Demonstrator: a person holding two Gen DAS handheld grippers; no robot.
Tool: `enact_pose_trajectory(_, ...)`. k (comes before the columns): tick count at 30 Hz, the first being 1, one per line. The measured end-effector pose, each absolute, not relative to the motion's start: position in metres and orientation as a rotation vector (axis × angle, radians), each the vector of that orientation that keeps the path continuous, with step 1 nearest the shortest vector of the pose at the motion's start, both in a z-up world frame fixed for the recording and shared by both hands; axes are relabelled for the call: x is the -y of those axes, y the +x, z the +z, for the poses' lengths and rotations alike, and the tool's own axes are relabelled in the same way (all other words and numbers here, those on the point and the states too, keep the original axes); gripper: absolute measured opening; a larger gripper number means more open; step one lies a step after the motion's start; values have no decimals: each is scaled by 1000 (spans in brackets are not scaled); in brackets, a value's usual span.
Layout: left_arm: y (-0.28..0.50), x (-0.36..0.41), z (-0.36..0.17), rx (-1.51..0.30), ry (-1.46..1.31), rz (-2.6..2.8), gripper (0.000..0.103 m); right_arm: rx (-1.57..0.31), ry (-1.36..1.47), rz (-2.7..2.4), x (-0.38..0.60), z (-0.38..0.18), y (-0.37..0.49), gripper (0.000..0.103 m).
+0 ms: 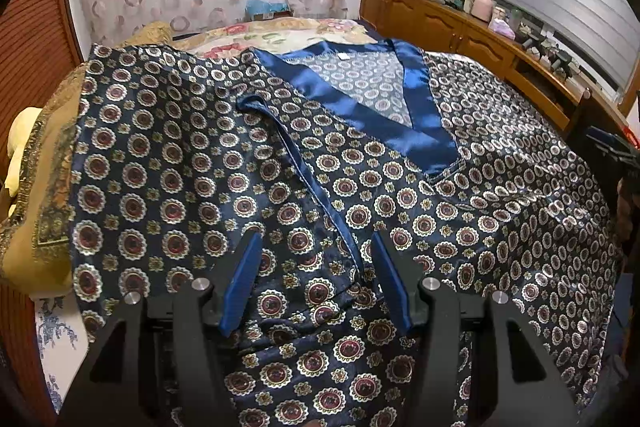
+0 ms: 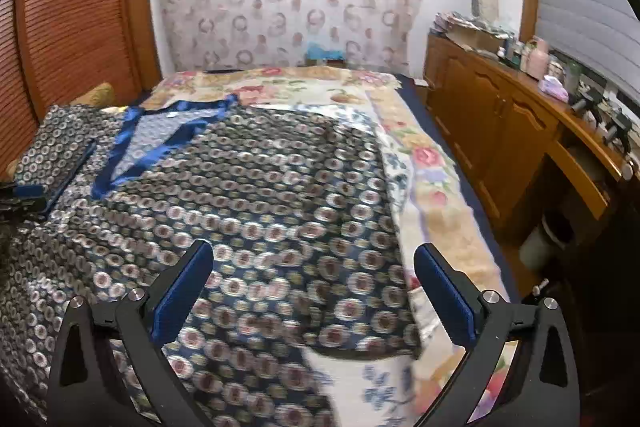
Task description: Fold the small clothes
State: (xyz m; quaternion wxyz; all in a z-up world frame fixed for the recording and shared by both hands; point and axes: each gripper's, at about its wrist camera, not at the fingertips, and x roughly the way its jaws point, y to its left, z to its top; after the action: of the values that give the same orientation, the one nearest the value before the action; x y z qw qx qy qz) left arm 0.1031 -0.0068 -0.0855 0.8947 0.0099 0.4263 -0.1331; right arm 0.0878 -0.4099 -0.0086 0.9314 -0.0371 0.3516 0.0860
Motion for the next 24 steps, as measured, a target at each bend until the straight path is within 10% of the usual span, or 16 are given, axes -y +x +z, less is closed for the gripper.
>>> enact_pose_trajectory(10, 107, 14, -96, -896, 55, -255, 58, -830, -30, 174, 449, -28, 107, 61)
enact_pose_trajectory(24, 109, 25, -99, -903, 97, -278, 88, -899, -13, 200, 462, -43, 99, 51)
